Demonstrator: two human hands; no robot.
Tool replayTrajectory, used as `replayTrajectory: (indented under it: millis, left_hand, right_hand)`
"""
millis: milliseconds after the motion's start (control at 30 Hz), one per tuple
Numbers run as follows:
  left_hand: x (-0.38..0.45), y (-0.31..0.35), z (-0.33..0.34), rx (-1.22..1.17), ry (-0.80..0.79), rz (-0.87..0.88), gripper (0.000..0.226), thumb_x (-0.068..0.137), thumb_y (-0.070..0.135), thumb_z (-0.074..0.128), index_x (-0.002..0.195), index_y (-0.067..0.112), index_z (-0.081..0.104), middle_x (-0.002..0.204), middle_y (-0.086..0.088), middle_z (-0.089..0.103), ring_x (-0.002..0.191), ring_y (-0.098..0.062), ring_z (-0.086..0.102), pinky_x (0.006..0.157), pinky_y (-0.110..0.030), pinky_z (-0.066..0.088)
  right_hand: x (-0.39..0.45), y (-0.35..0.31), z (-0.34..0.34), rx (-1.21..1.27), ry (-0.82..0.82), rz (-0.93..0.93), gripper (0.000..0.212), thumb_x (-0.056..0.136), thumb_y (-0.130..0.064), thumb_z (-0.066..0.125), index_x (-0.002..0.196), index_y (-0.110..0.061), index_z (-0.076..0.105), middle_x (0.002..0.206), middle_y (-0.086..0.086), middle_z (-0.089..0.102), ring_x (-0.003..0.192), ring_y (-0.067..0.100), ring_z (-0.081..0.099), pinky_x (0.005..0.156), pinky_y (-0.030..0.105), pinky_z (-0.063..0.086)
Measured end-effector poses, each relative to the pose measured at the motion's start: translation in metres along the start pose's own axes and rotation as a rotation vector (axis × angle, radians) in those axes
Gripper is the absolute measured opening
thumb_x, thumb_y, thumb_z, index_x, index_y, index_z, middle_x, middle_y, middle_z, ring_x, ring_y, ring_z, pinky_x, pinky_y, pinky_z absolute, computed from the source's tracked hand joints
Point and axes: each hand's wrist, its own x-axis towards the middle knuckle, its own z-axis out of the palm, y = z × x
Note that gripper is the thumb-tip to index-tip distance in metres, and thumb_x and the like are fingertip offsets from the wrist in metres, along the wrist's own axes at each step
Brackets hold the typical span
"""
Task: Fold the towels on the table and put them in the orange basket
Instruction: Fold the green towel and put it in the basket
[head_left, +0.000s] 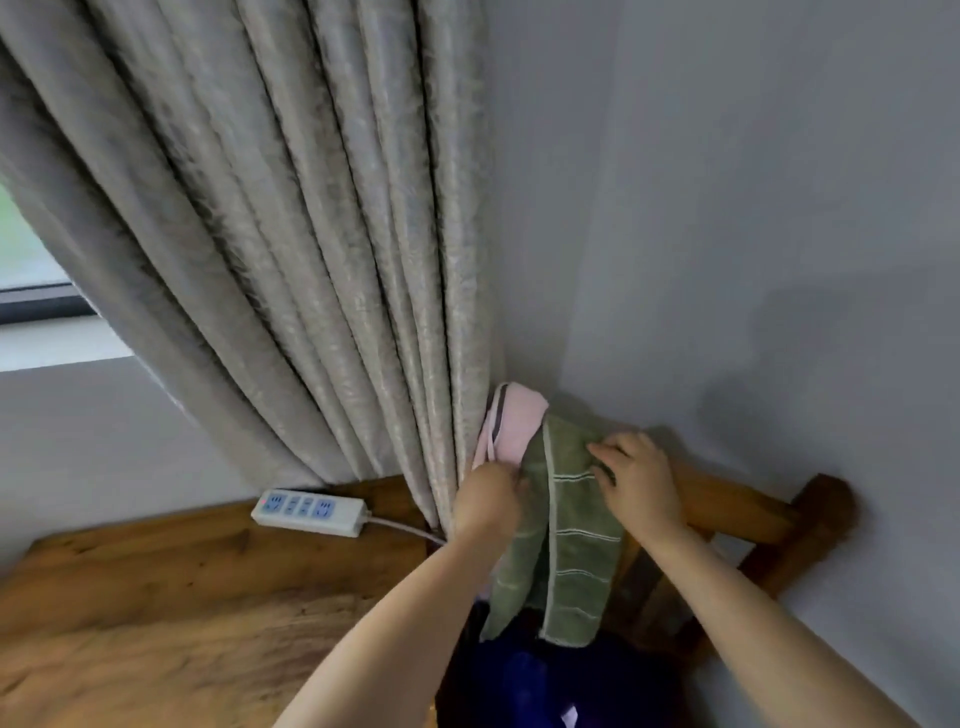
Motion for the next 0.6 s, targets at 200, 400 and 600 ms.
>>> replayTrajectory:
  millis: [200,400,600]
  left_hand:
    - [0.001,0.007,0.033,-0.378,0.196,-0.116,0.022,0.091,0.027,0.051,0.093,0.010,0.065,0.092,-0.007,0.068,0.083,-0.022,0.059,0.069,-0.026,0.043]
    - [0.002,0.013,0.031,-0.377,0.171,-0.036,0.023,0.090,0.017,0.052,0.080,0.002,0.066,0.082,-0.014,0.067,0.070,-0.016,0.051,0.059,-0.023,0.030]
    - [-0.016,0.023,0.028,-0.304,0.168,0.068,0.022,0.092,0.020,0.050,0.096,0.007,0.067,0.095,-0.010,0.065,0.082,-0.020,0.055,0.063,-0.020,0.030]
  right_hand:
    - [0.000,0.018,0.008,0.119,0.160,-0.136,0.026,0.050,0.011,0.082,0.072,0.001,0.072,0.063,0.013,0.065,0.058,0.030,0.061,0.057,0.035,0.049]
    - [-0.013,0.034,-0.001,0.139,0.188,-0.104,0.021,0.054,0.011,0.080,0.071,0.001,0.072,0.063,0.014,0.065,0.061,0.031,0.062,0.060,0.039,0.051]
    - [-0.026,0.049,-0.022,0.139,0.205,-0.008,0.020,0.054,0.015,0.078,0.069,0.004,0.070,0.059,0.017,0.062,0.056,0.032,0.061,0.057,0.040,0.051]
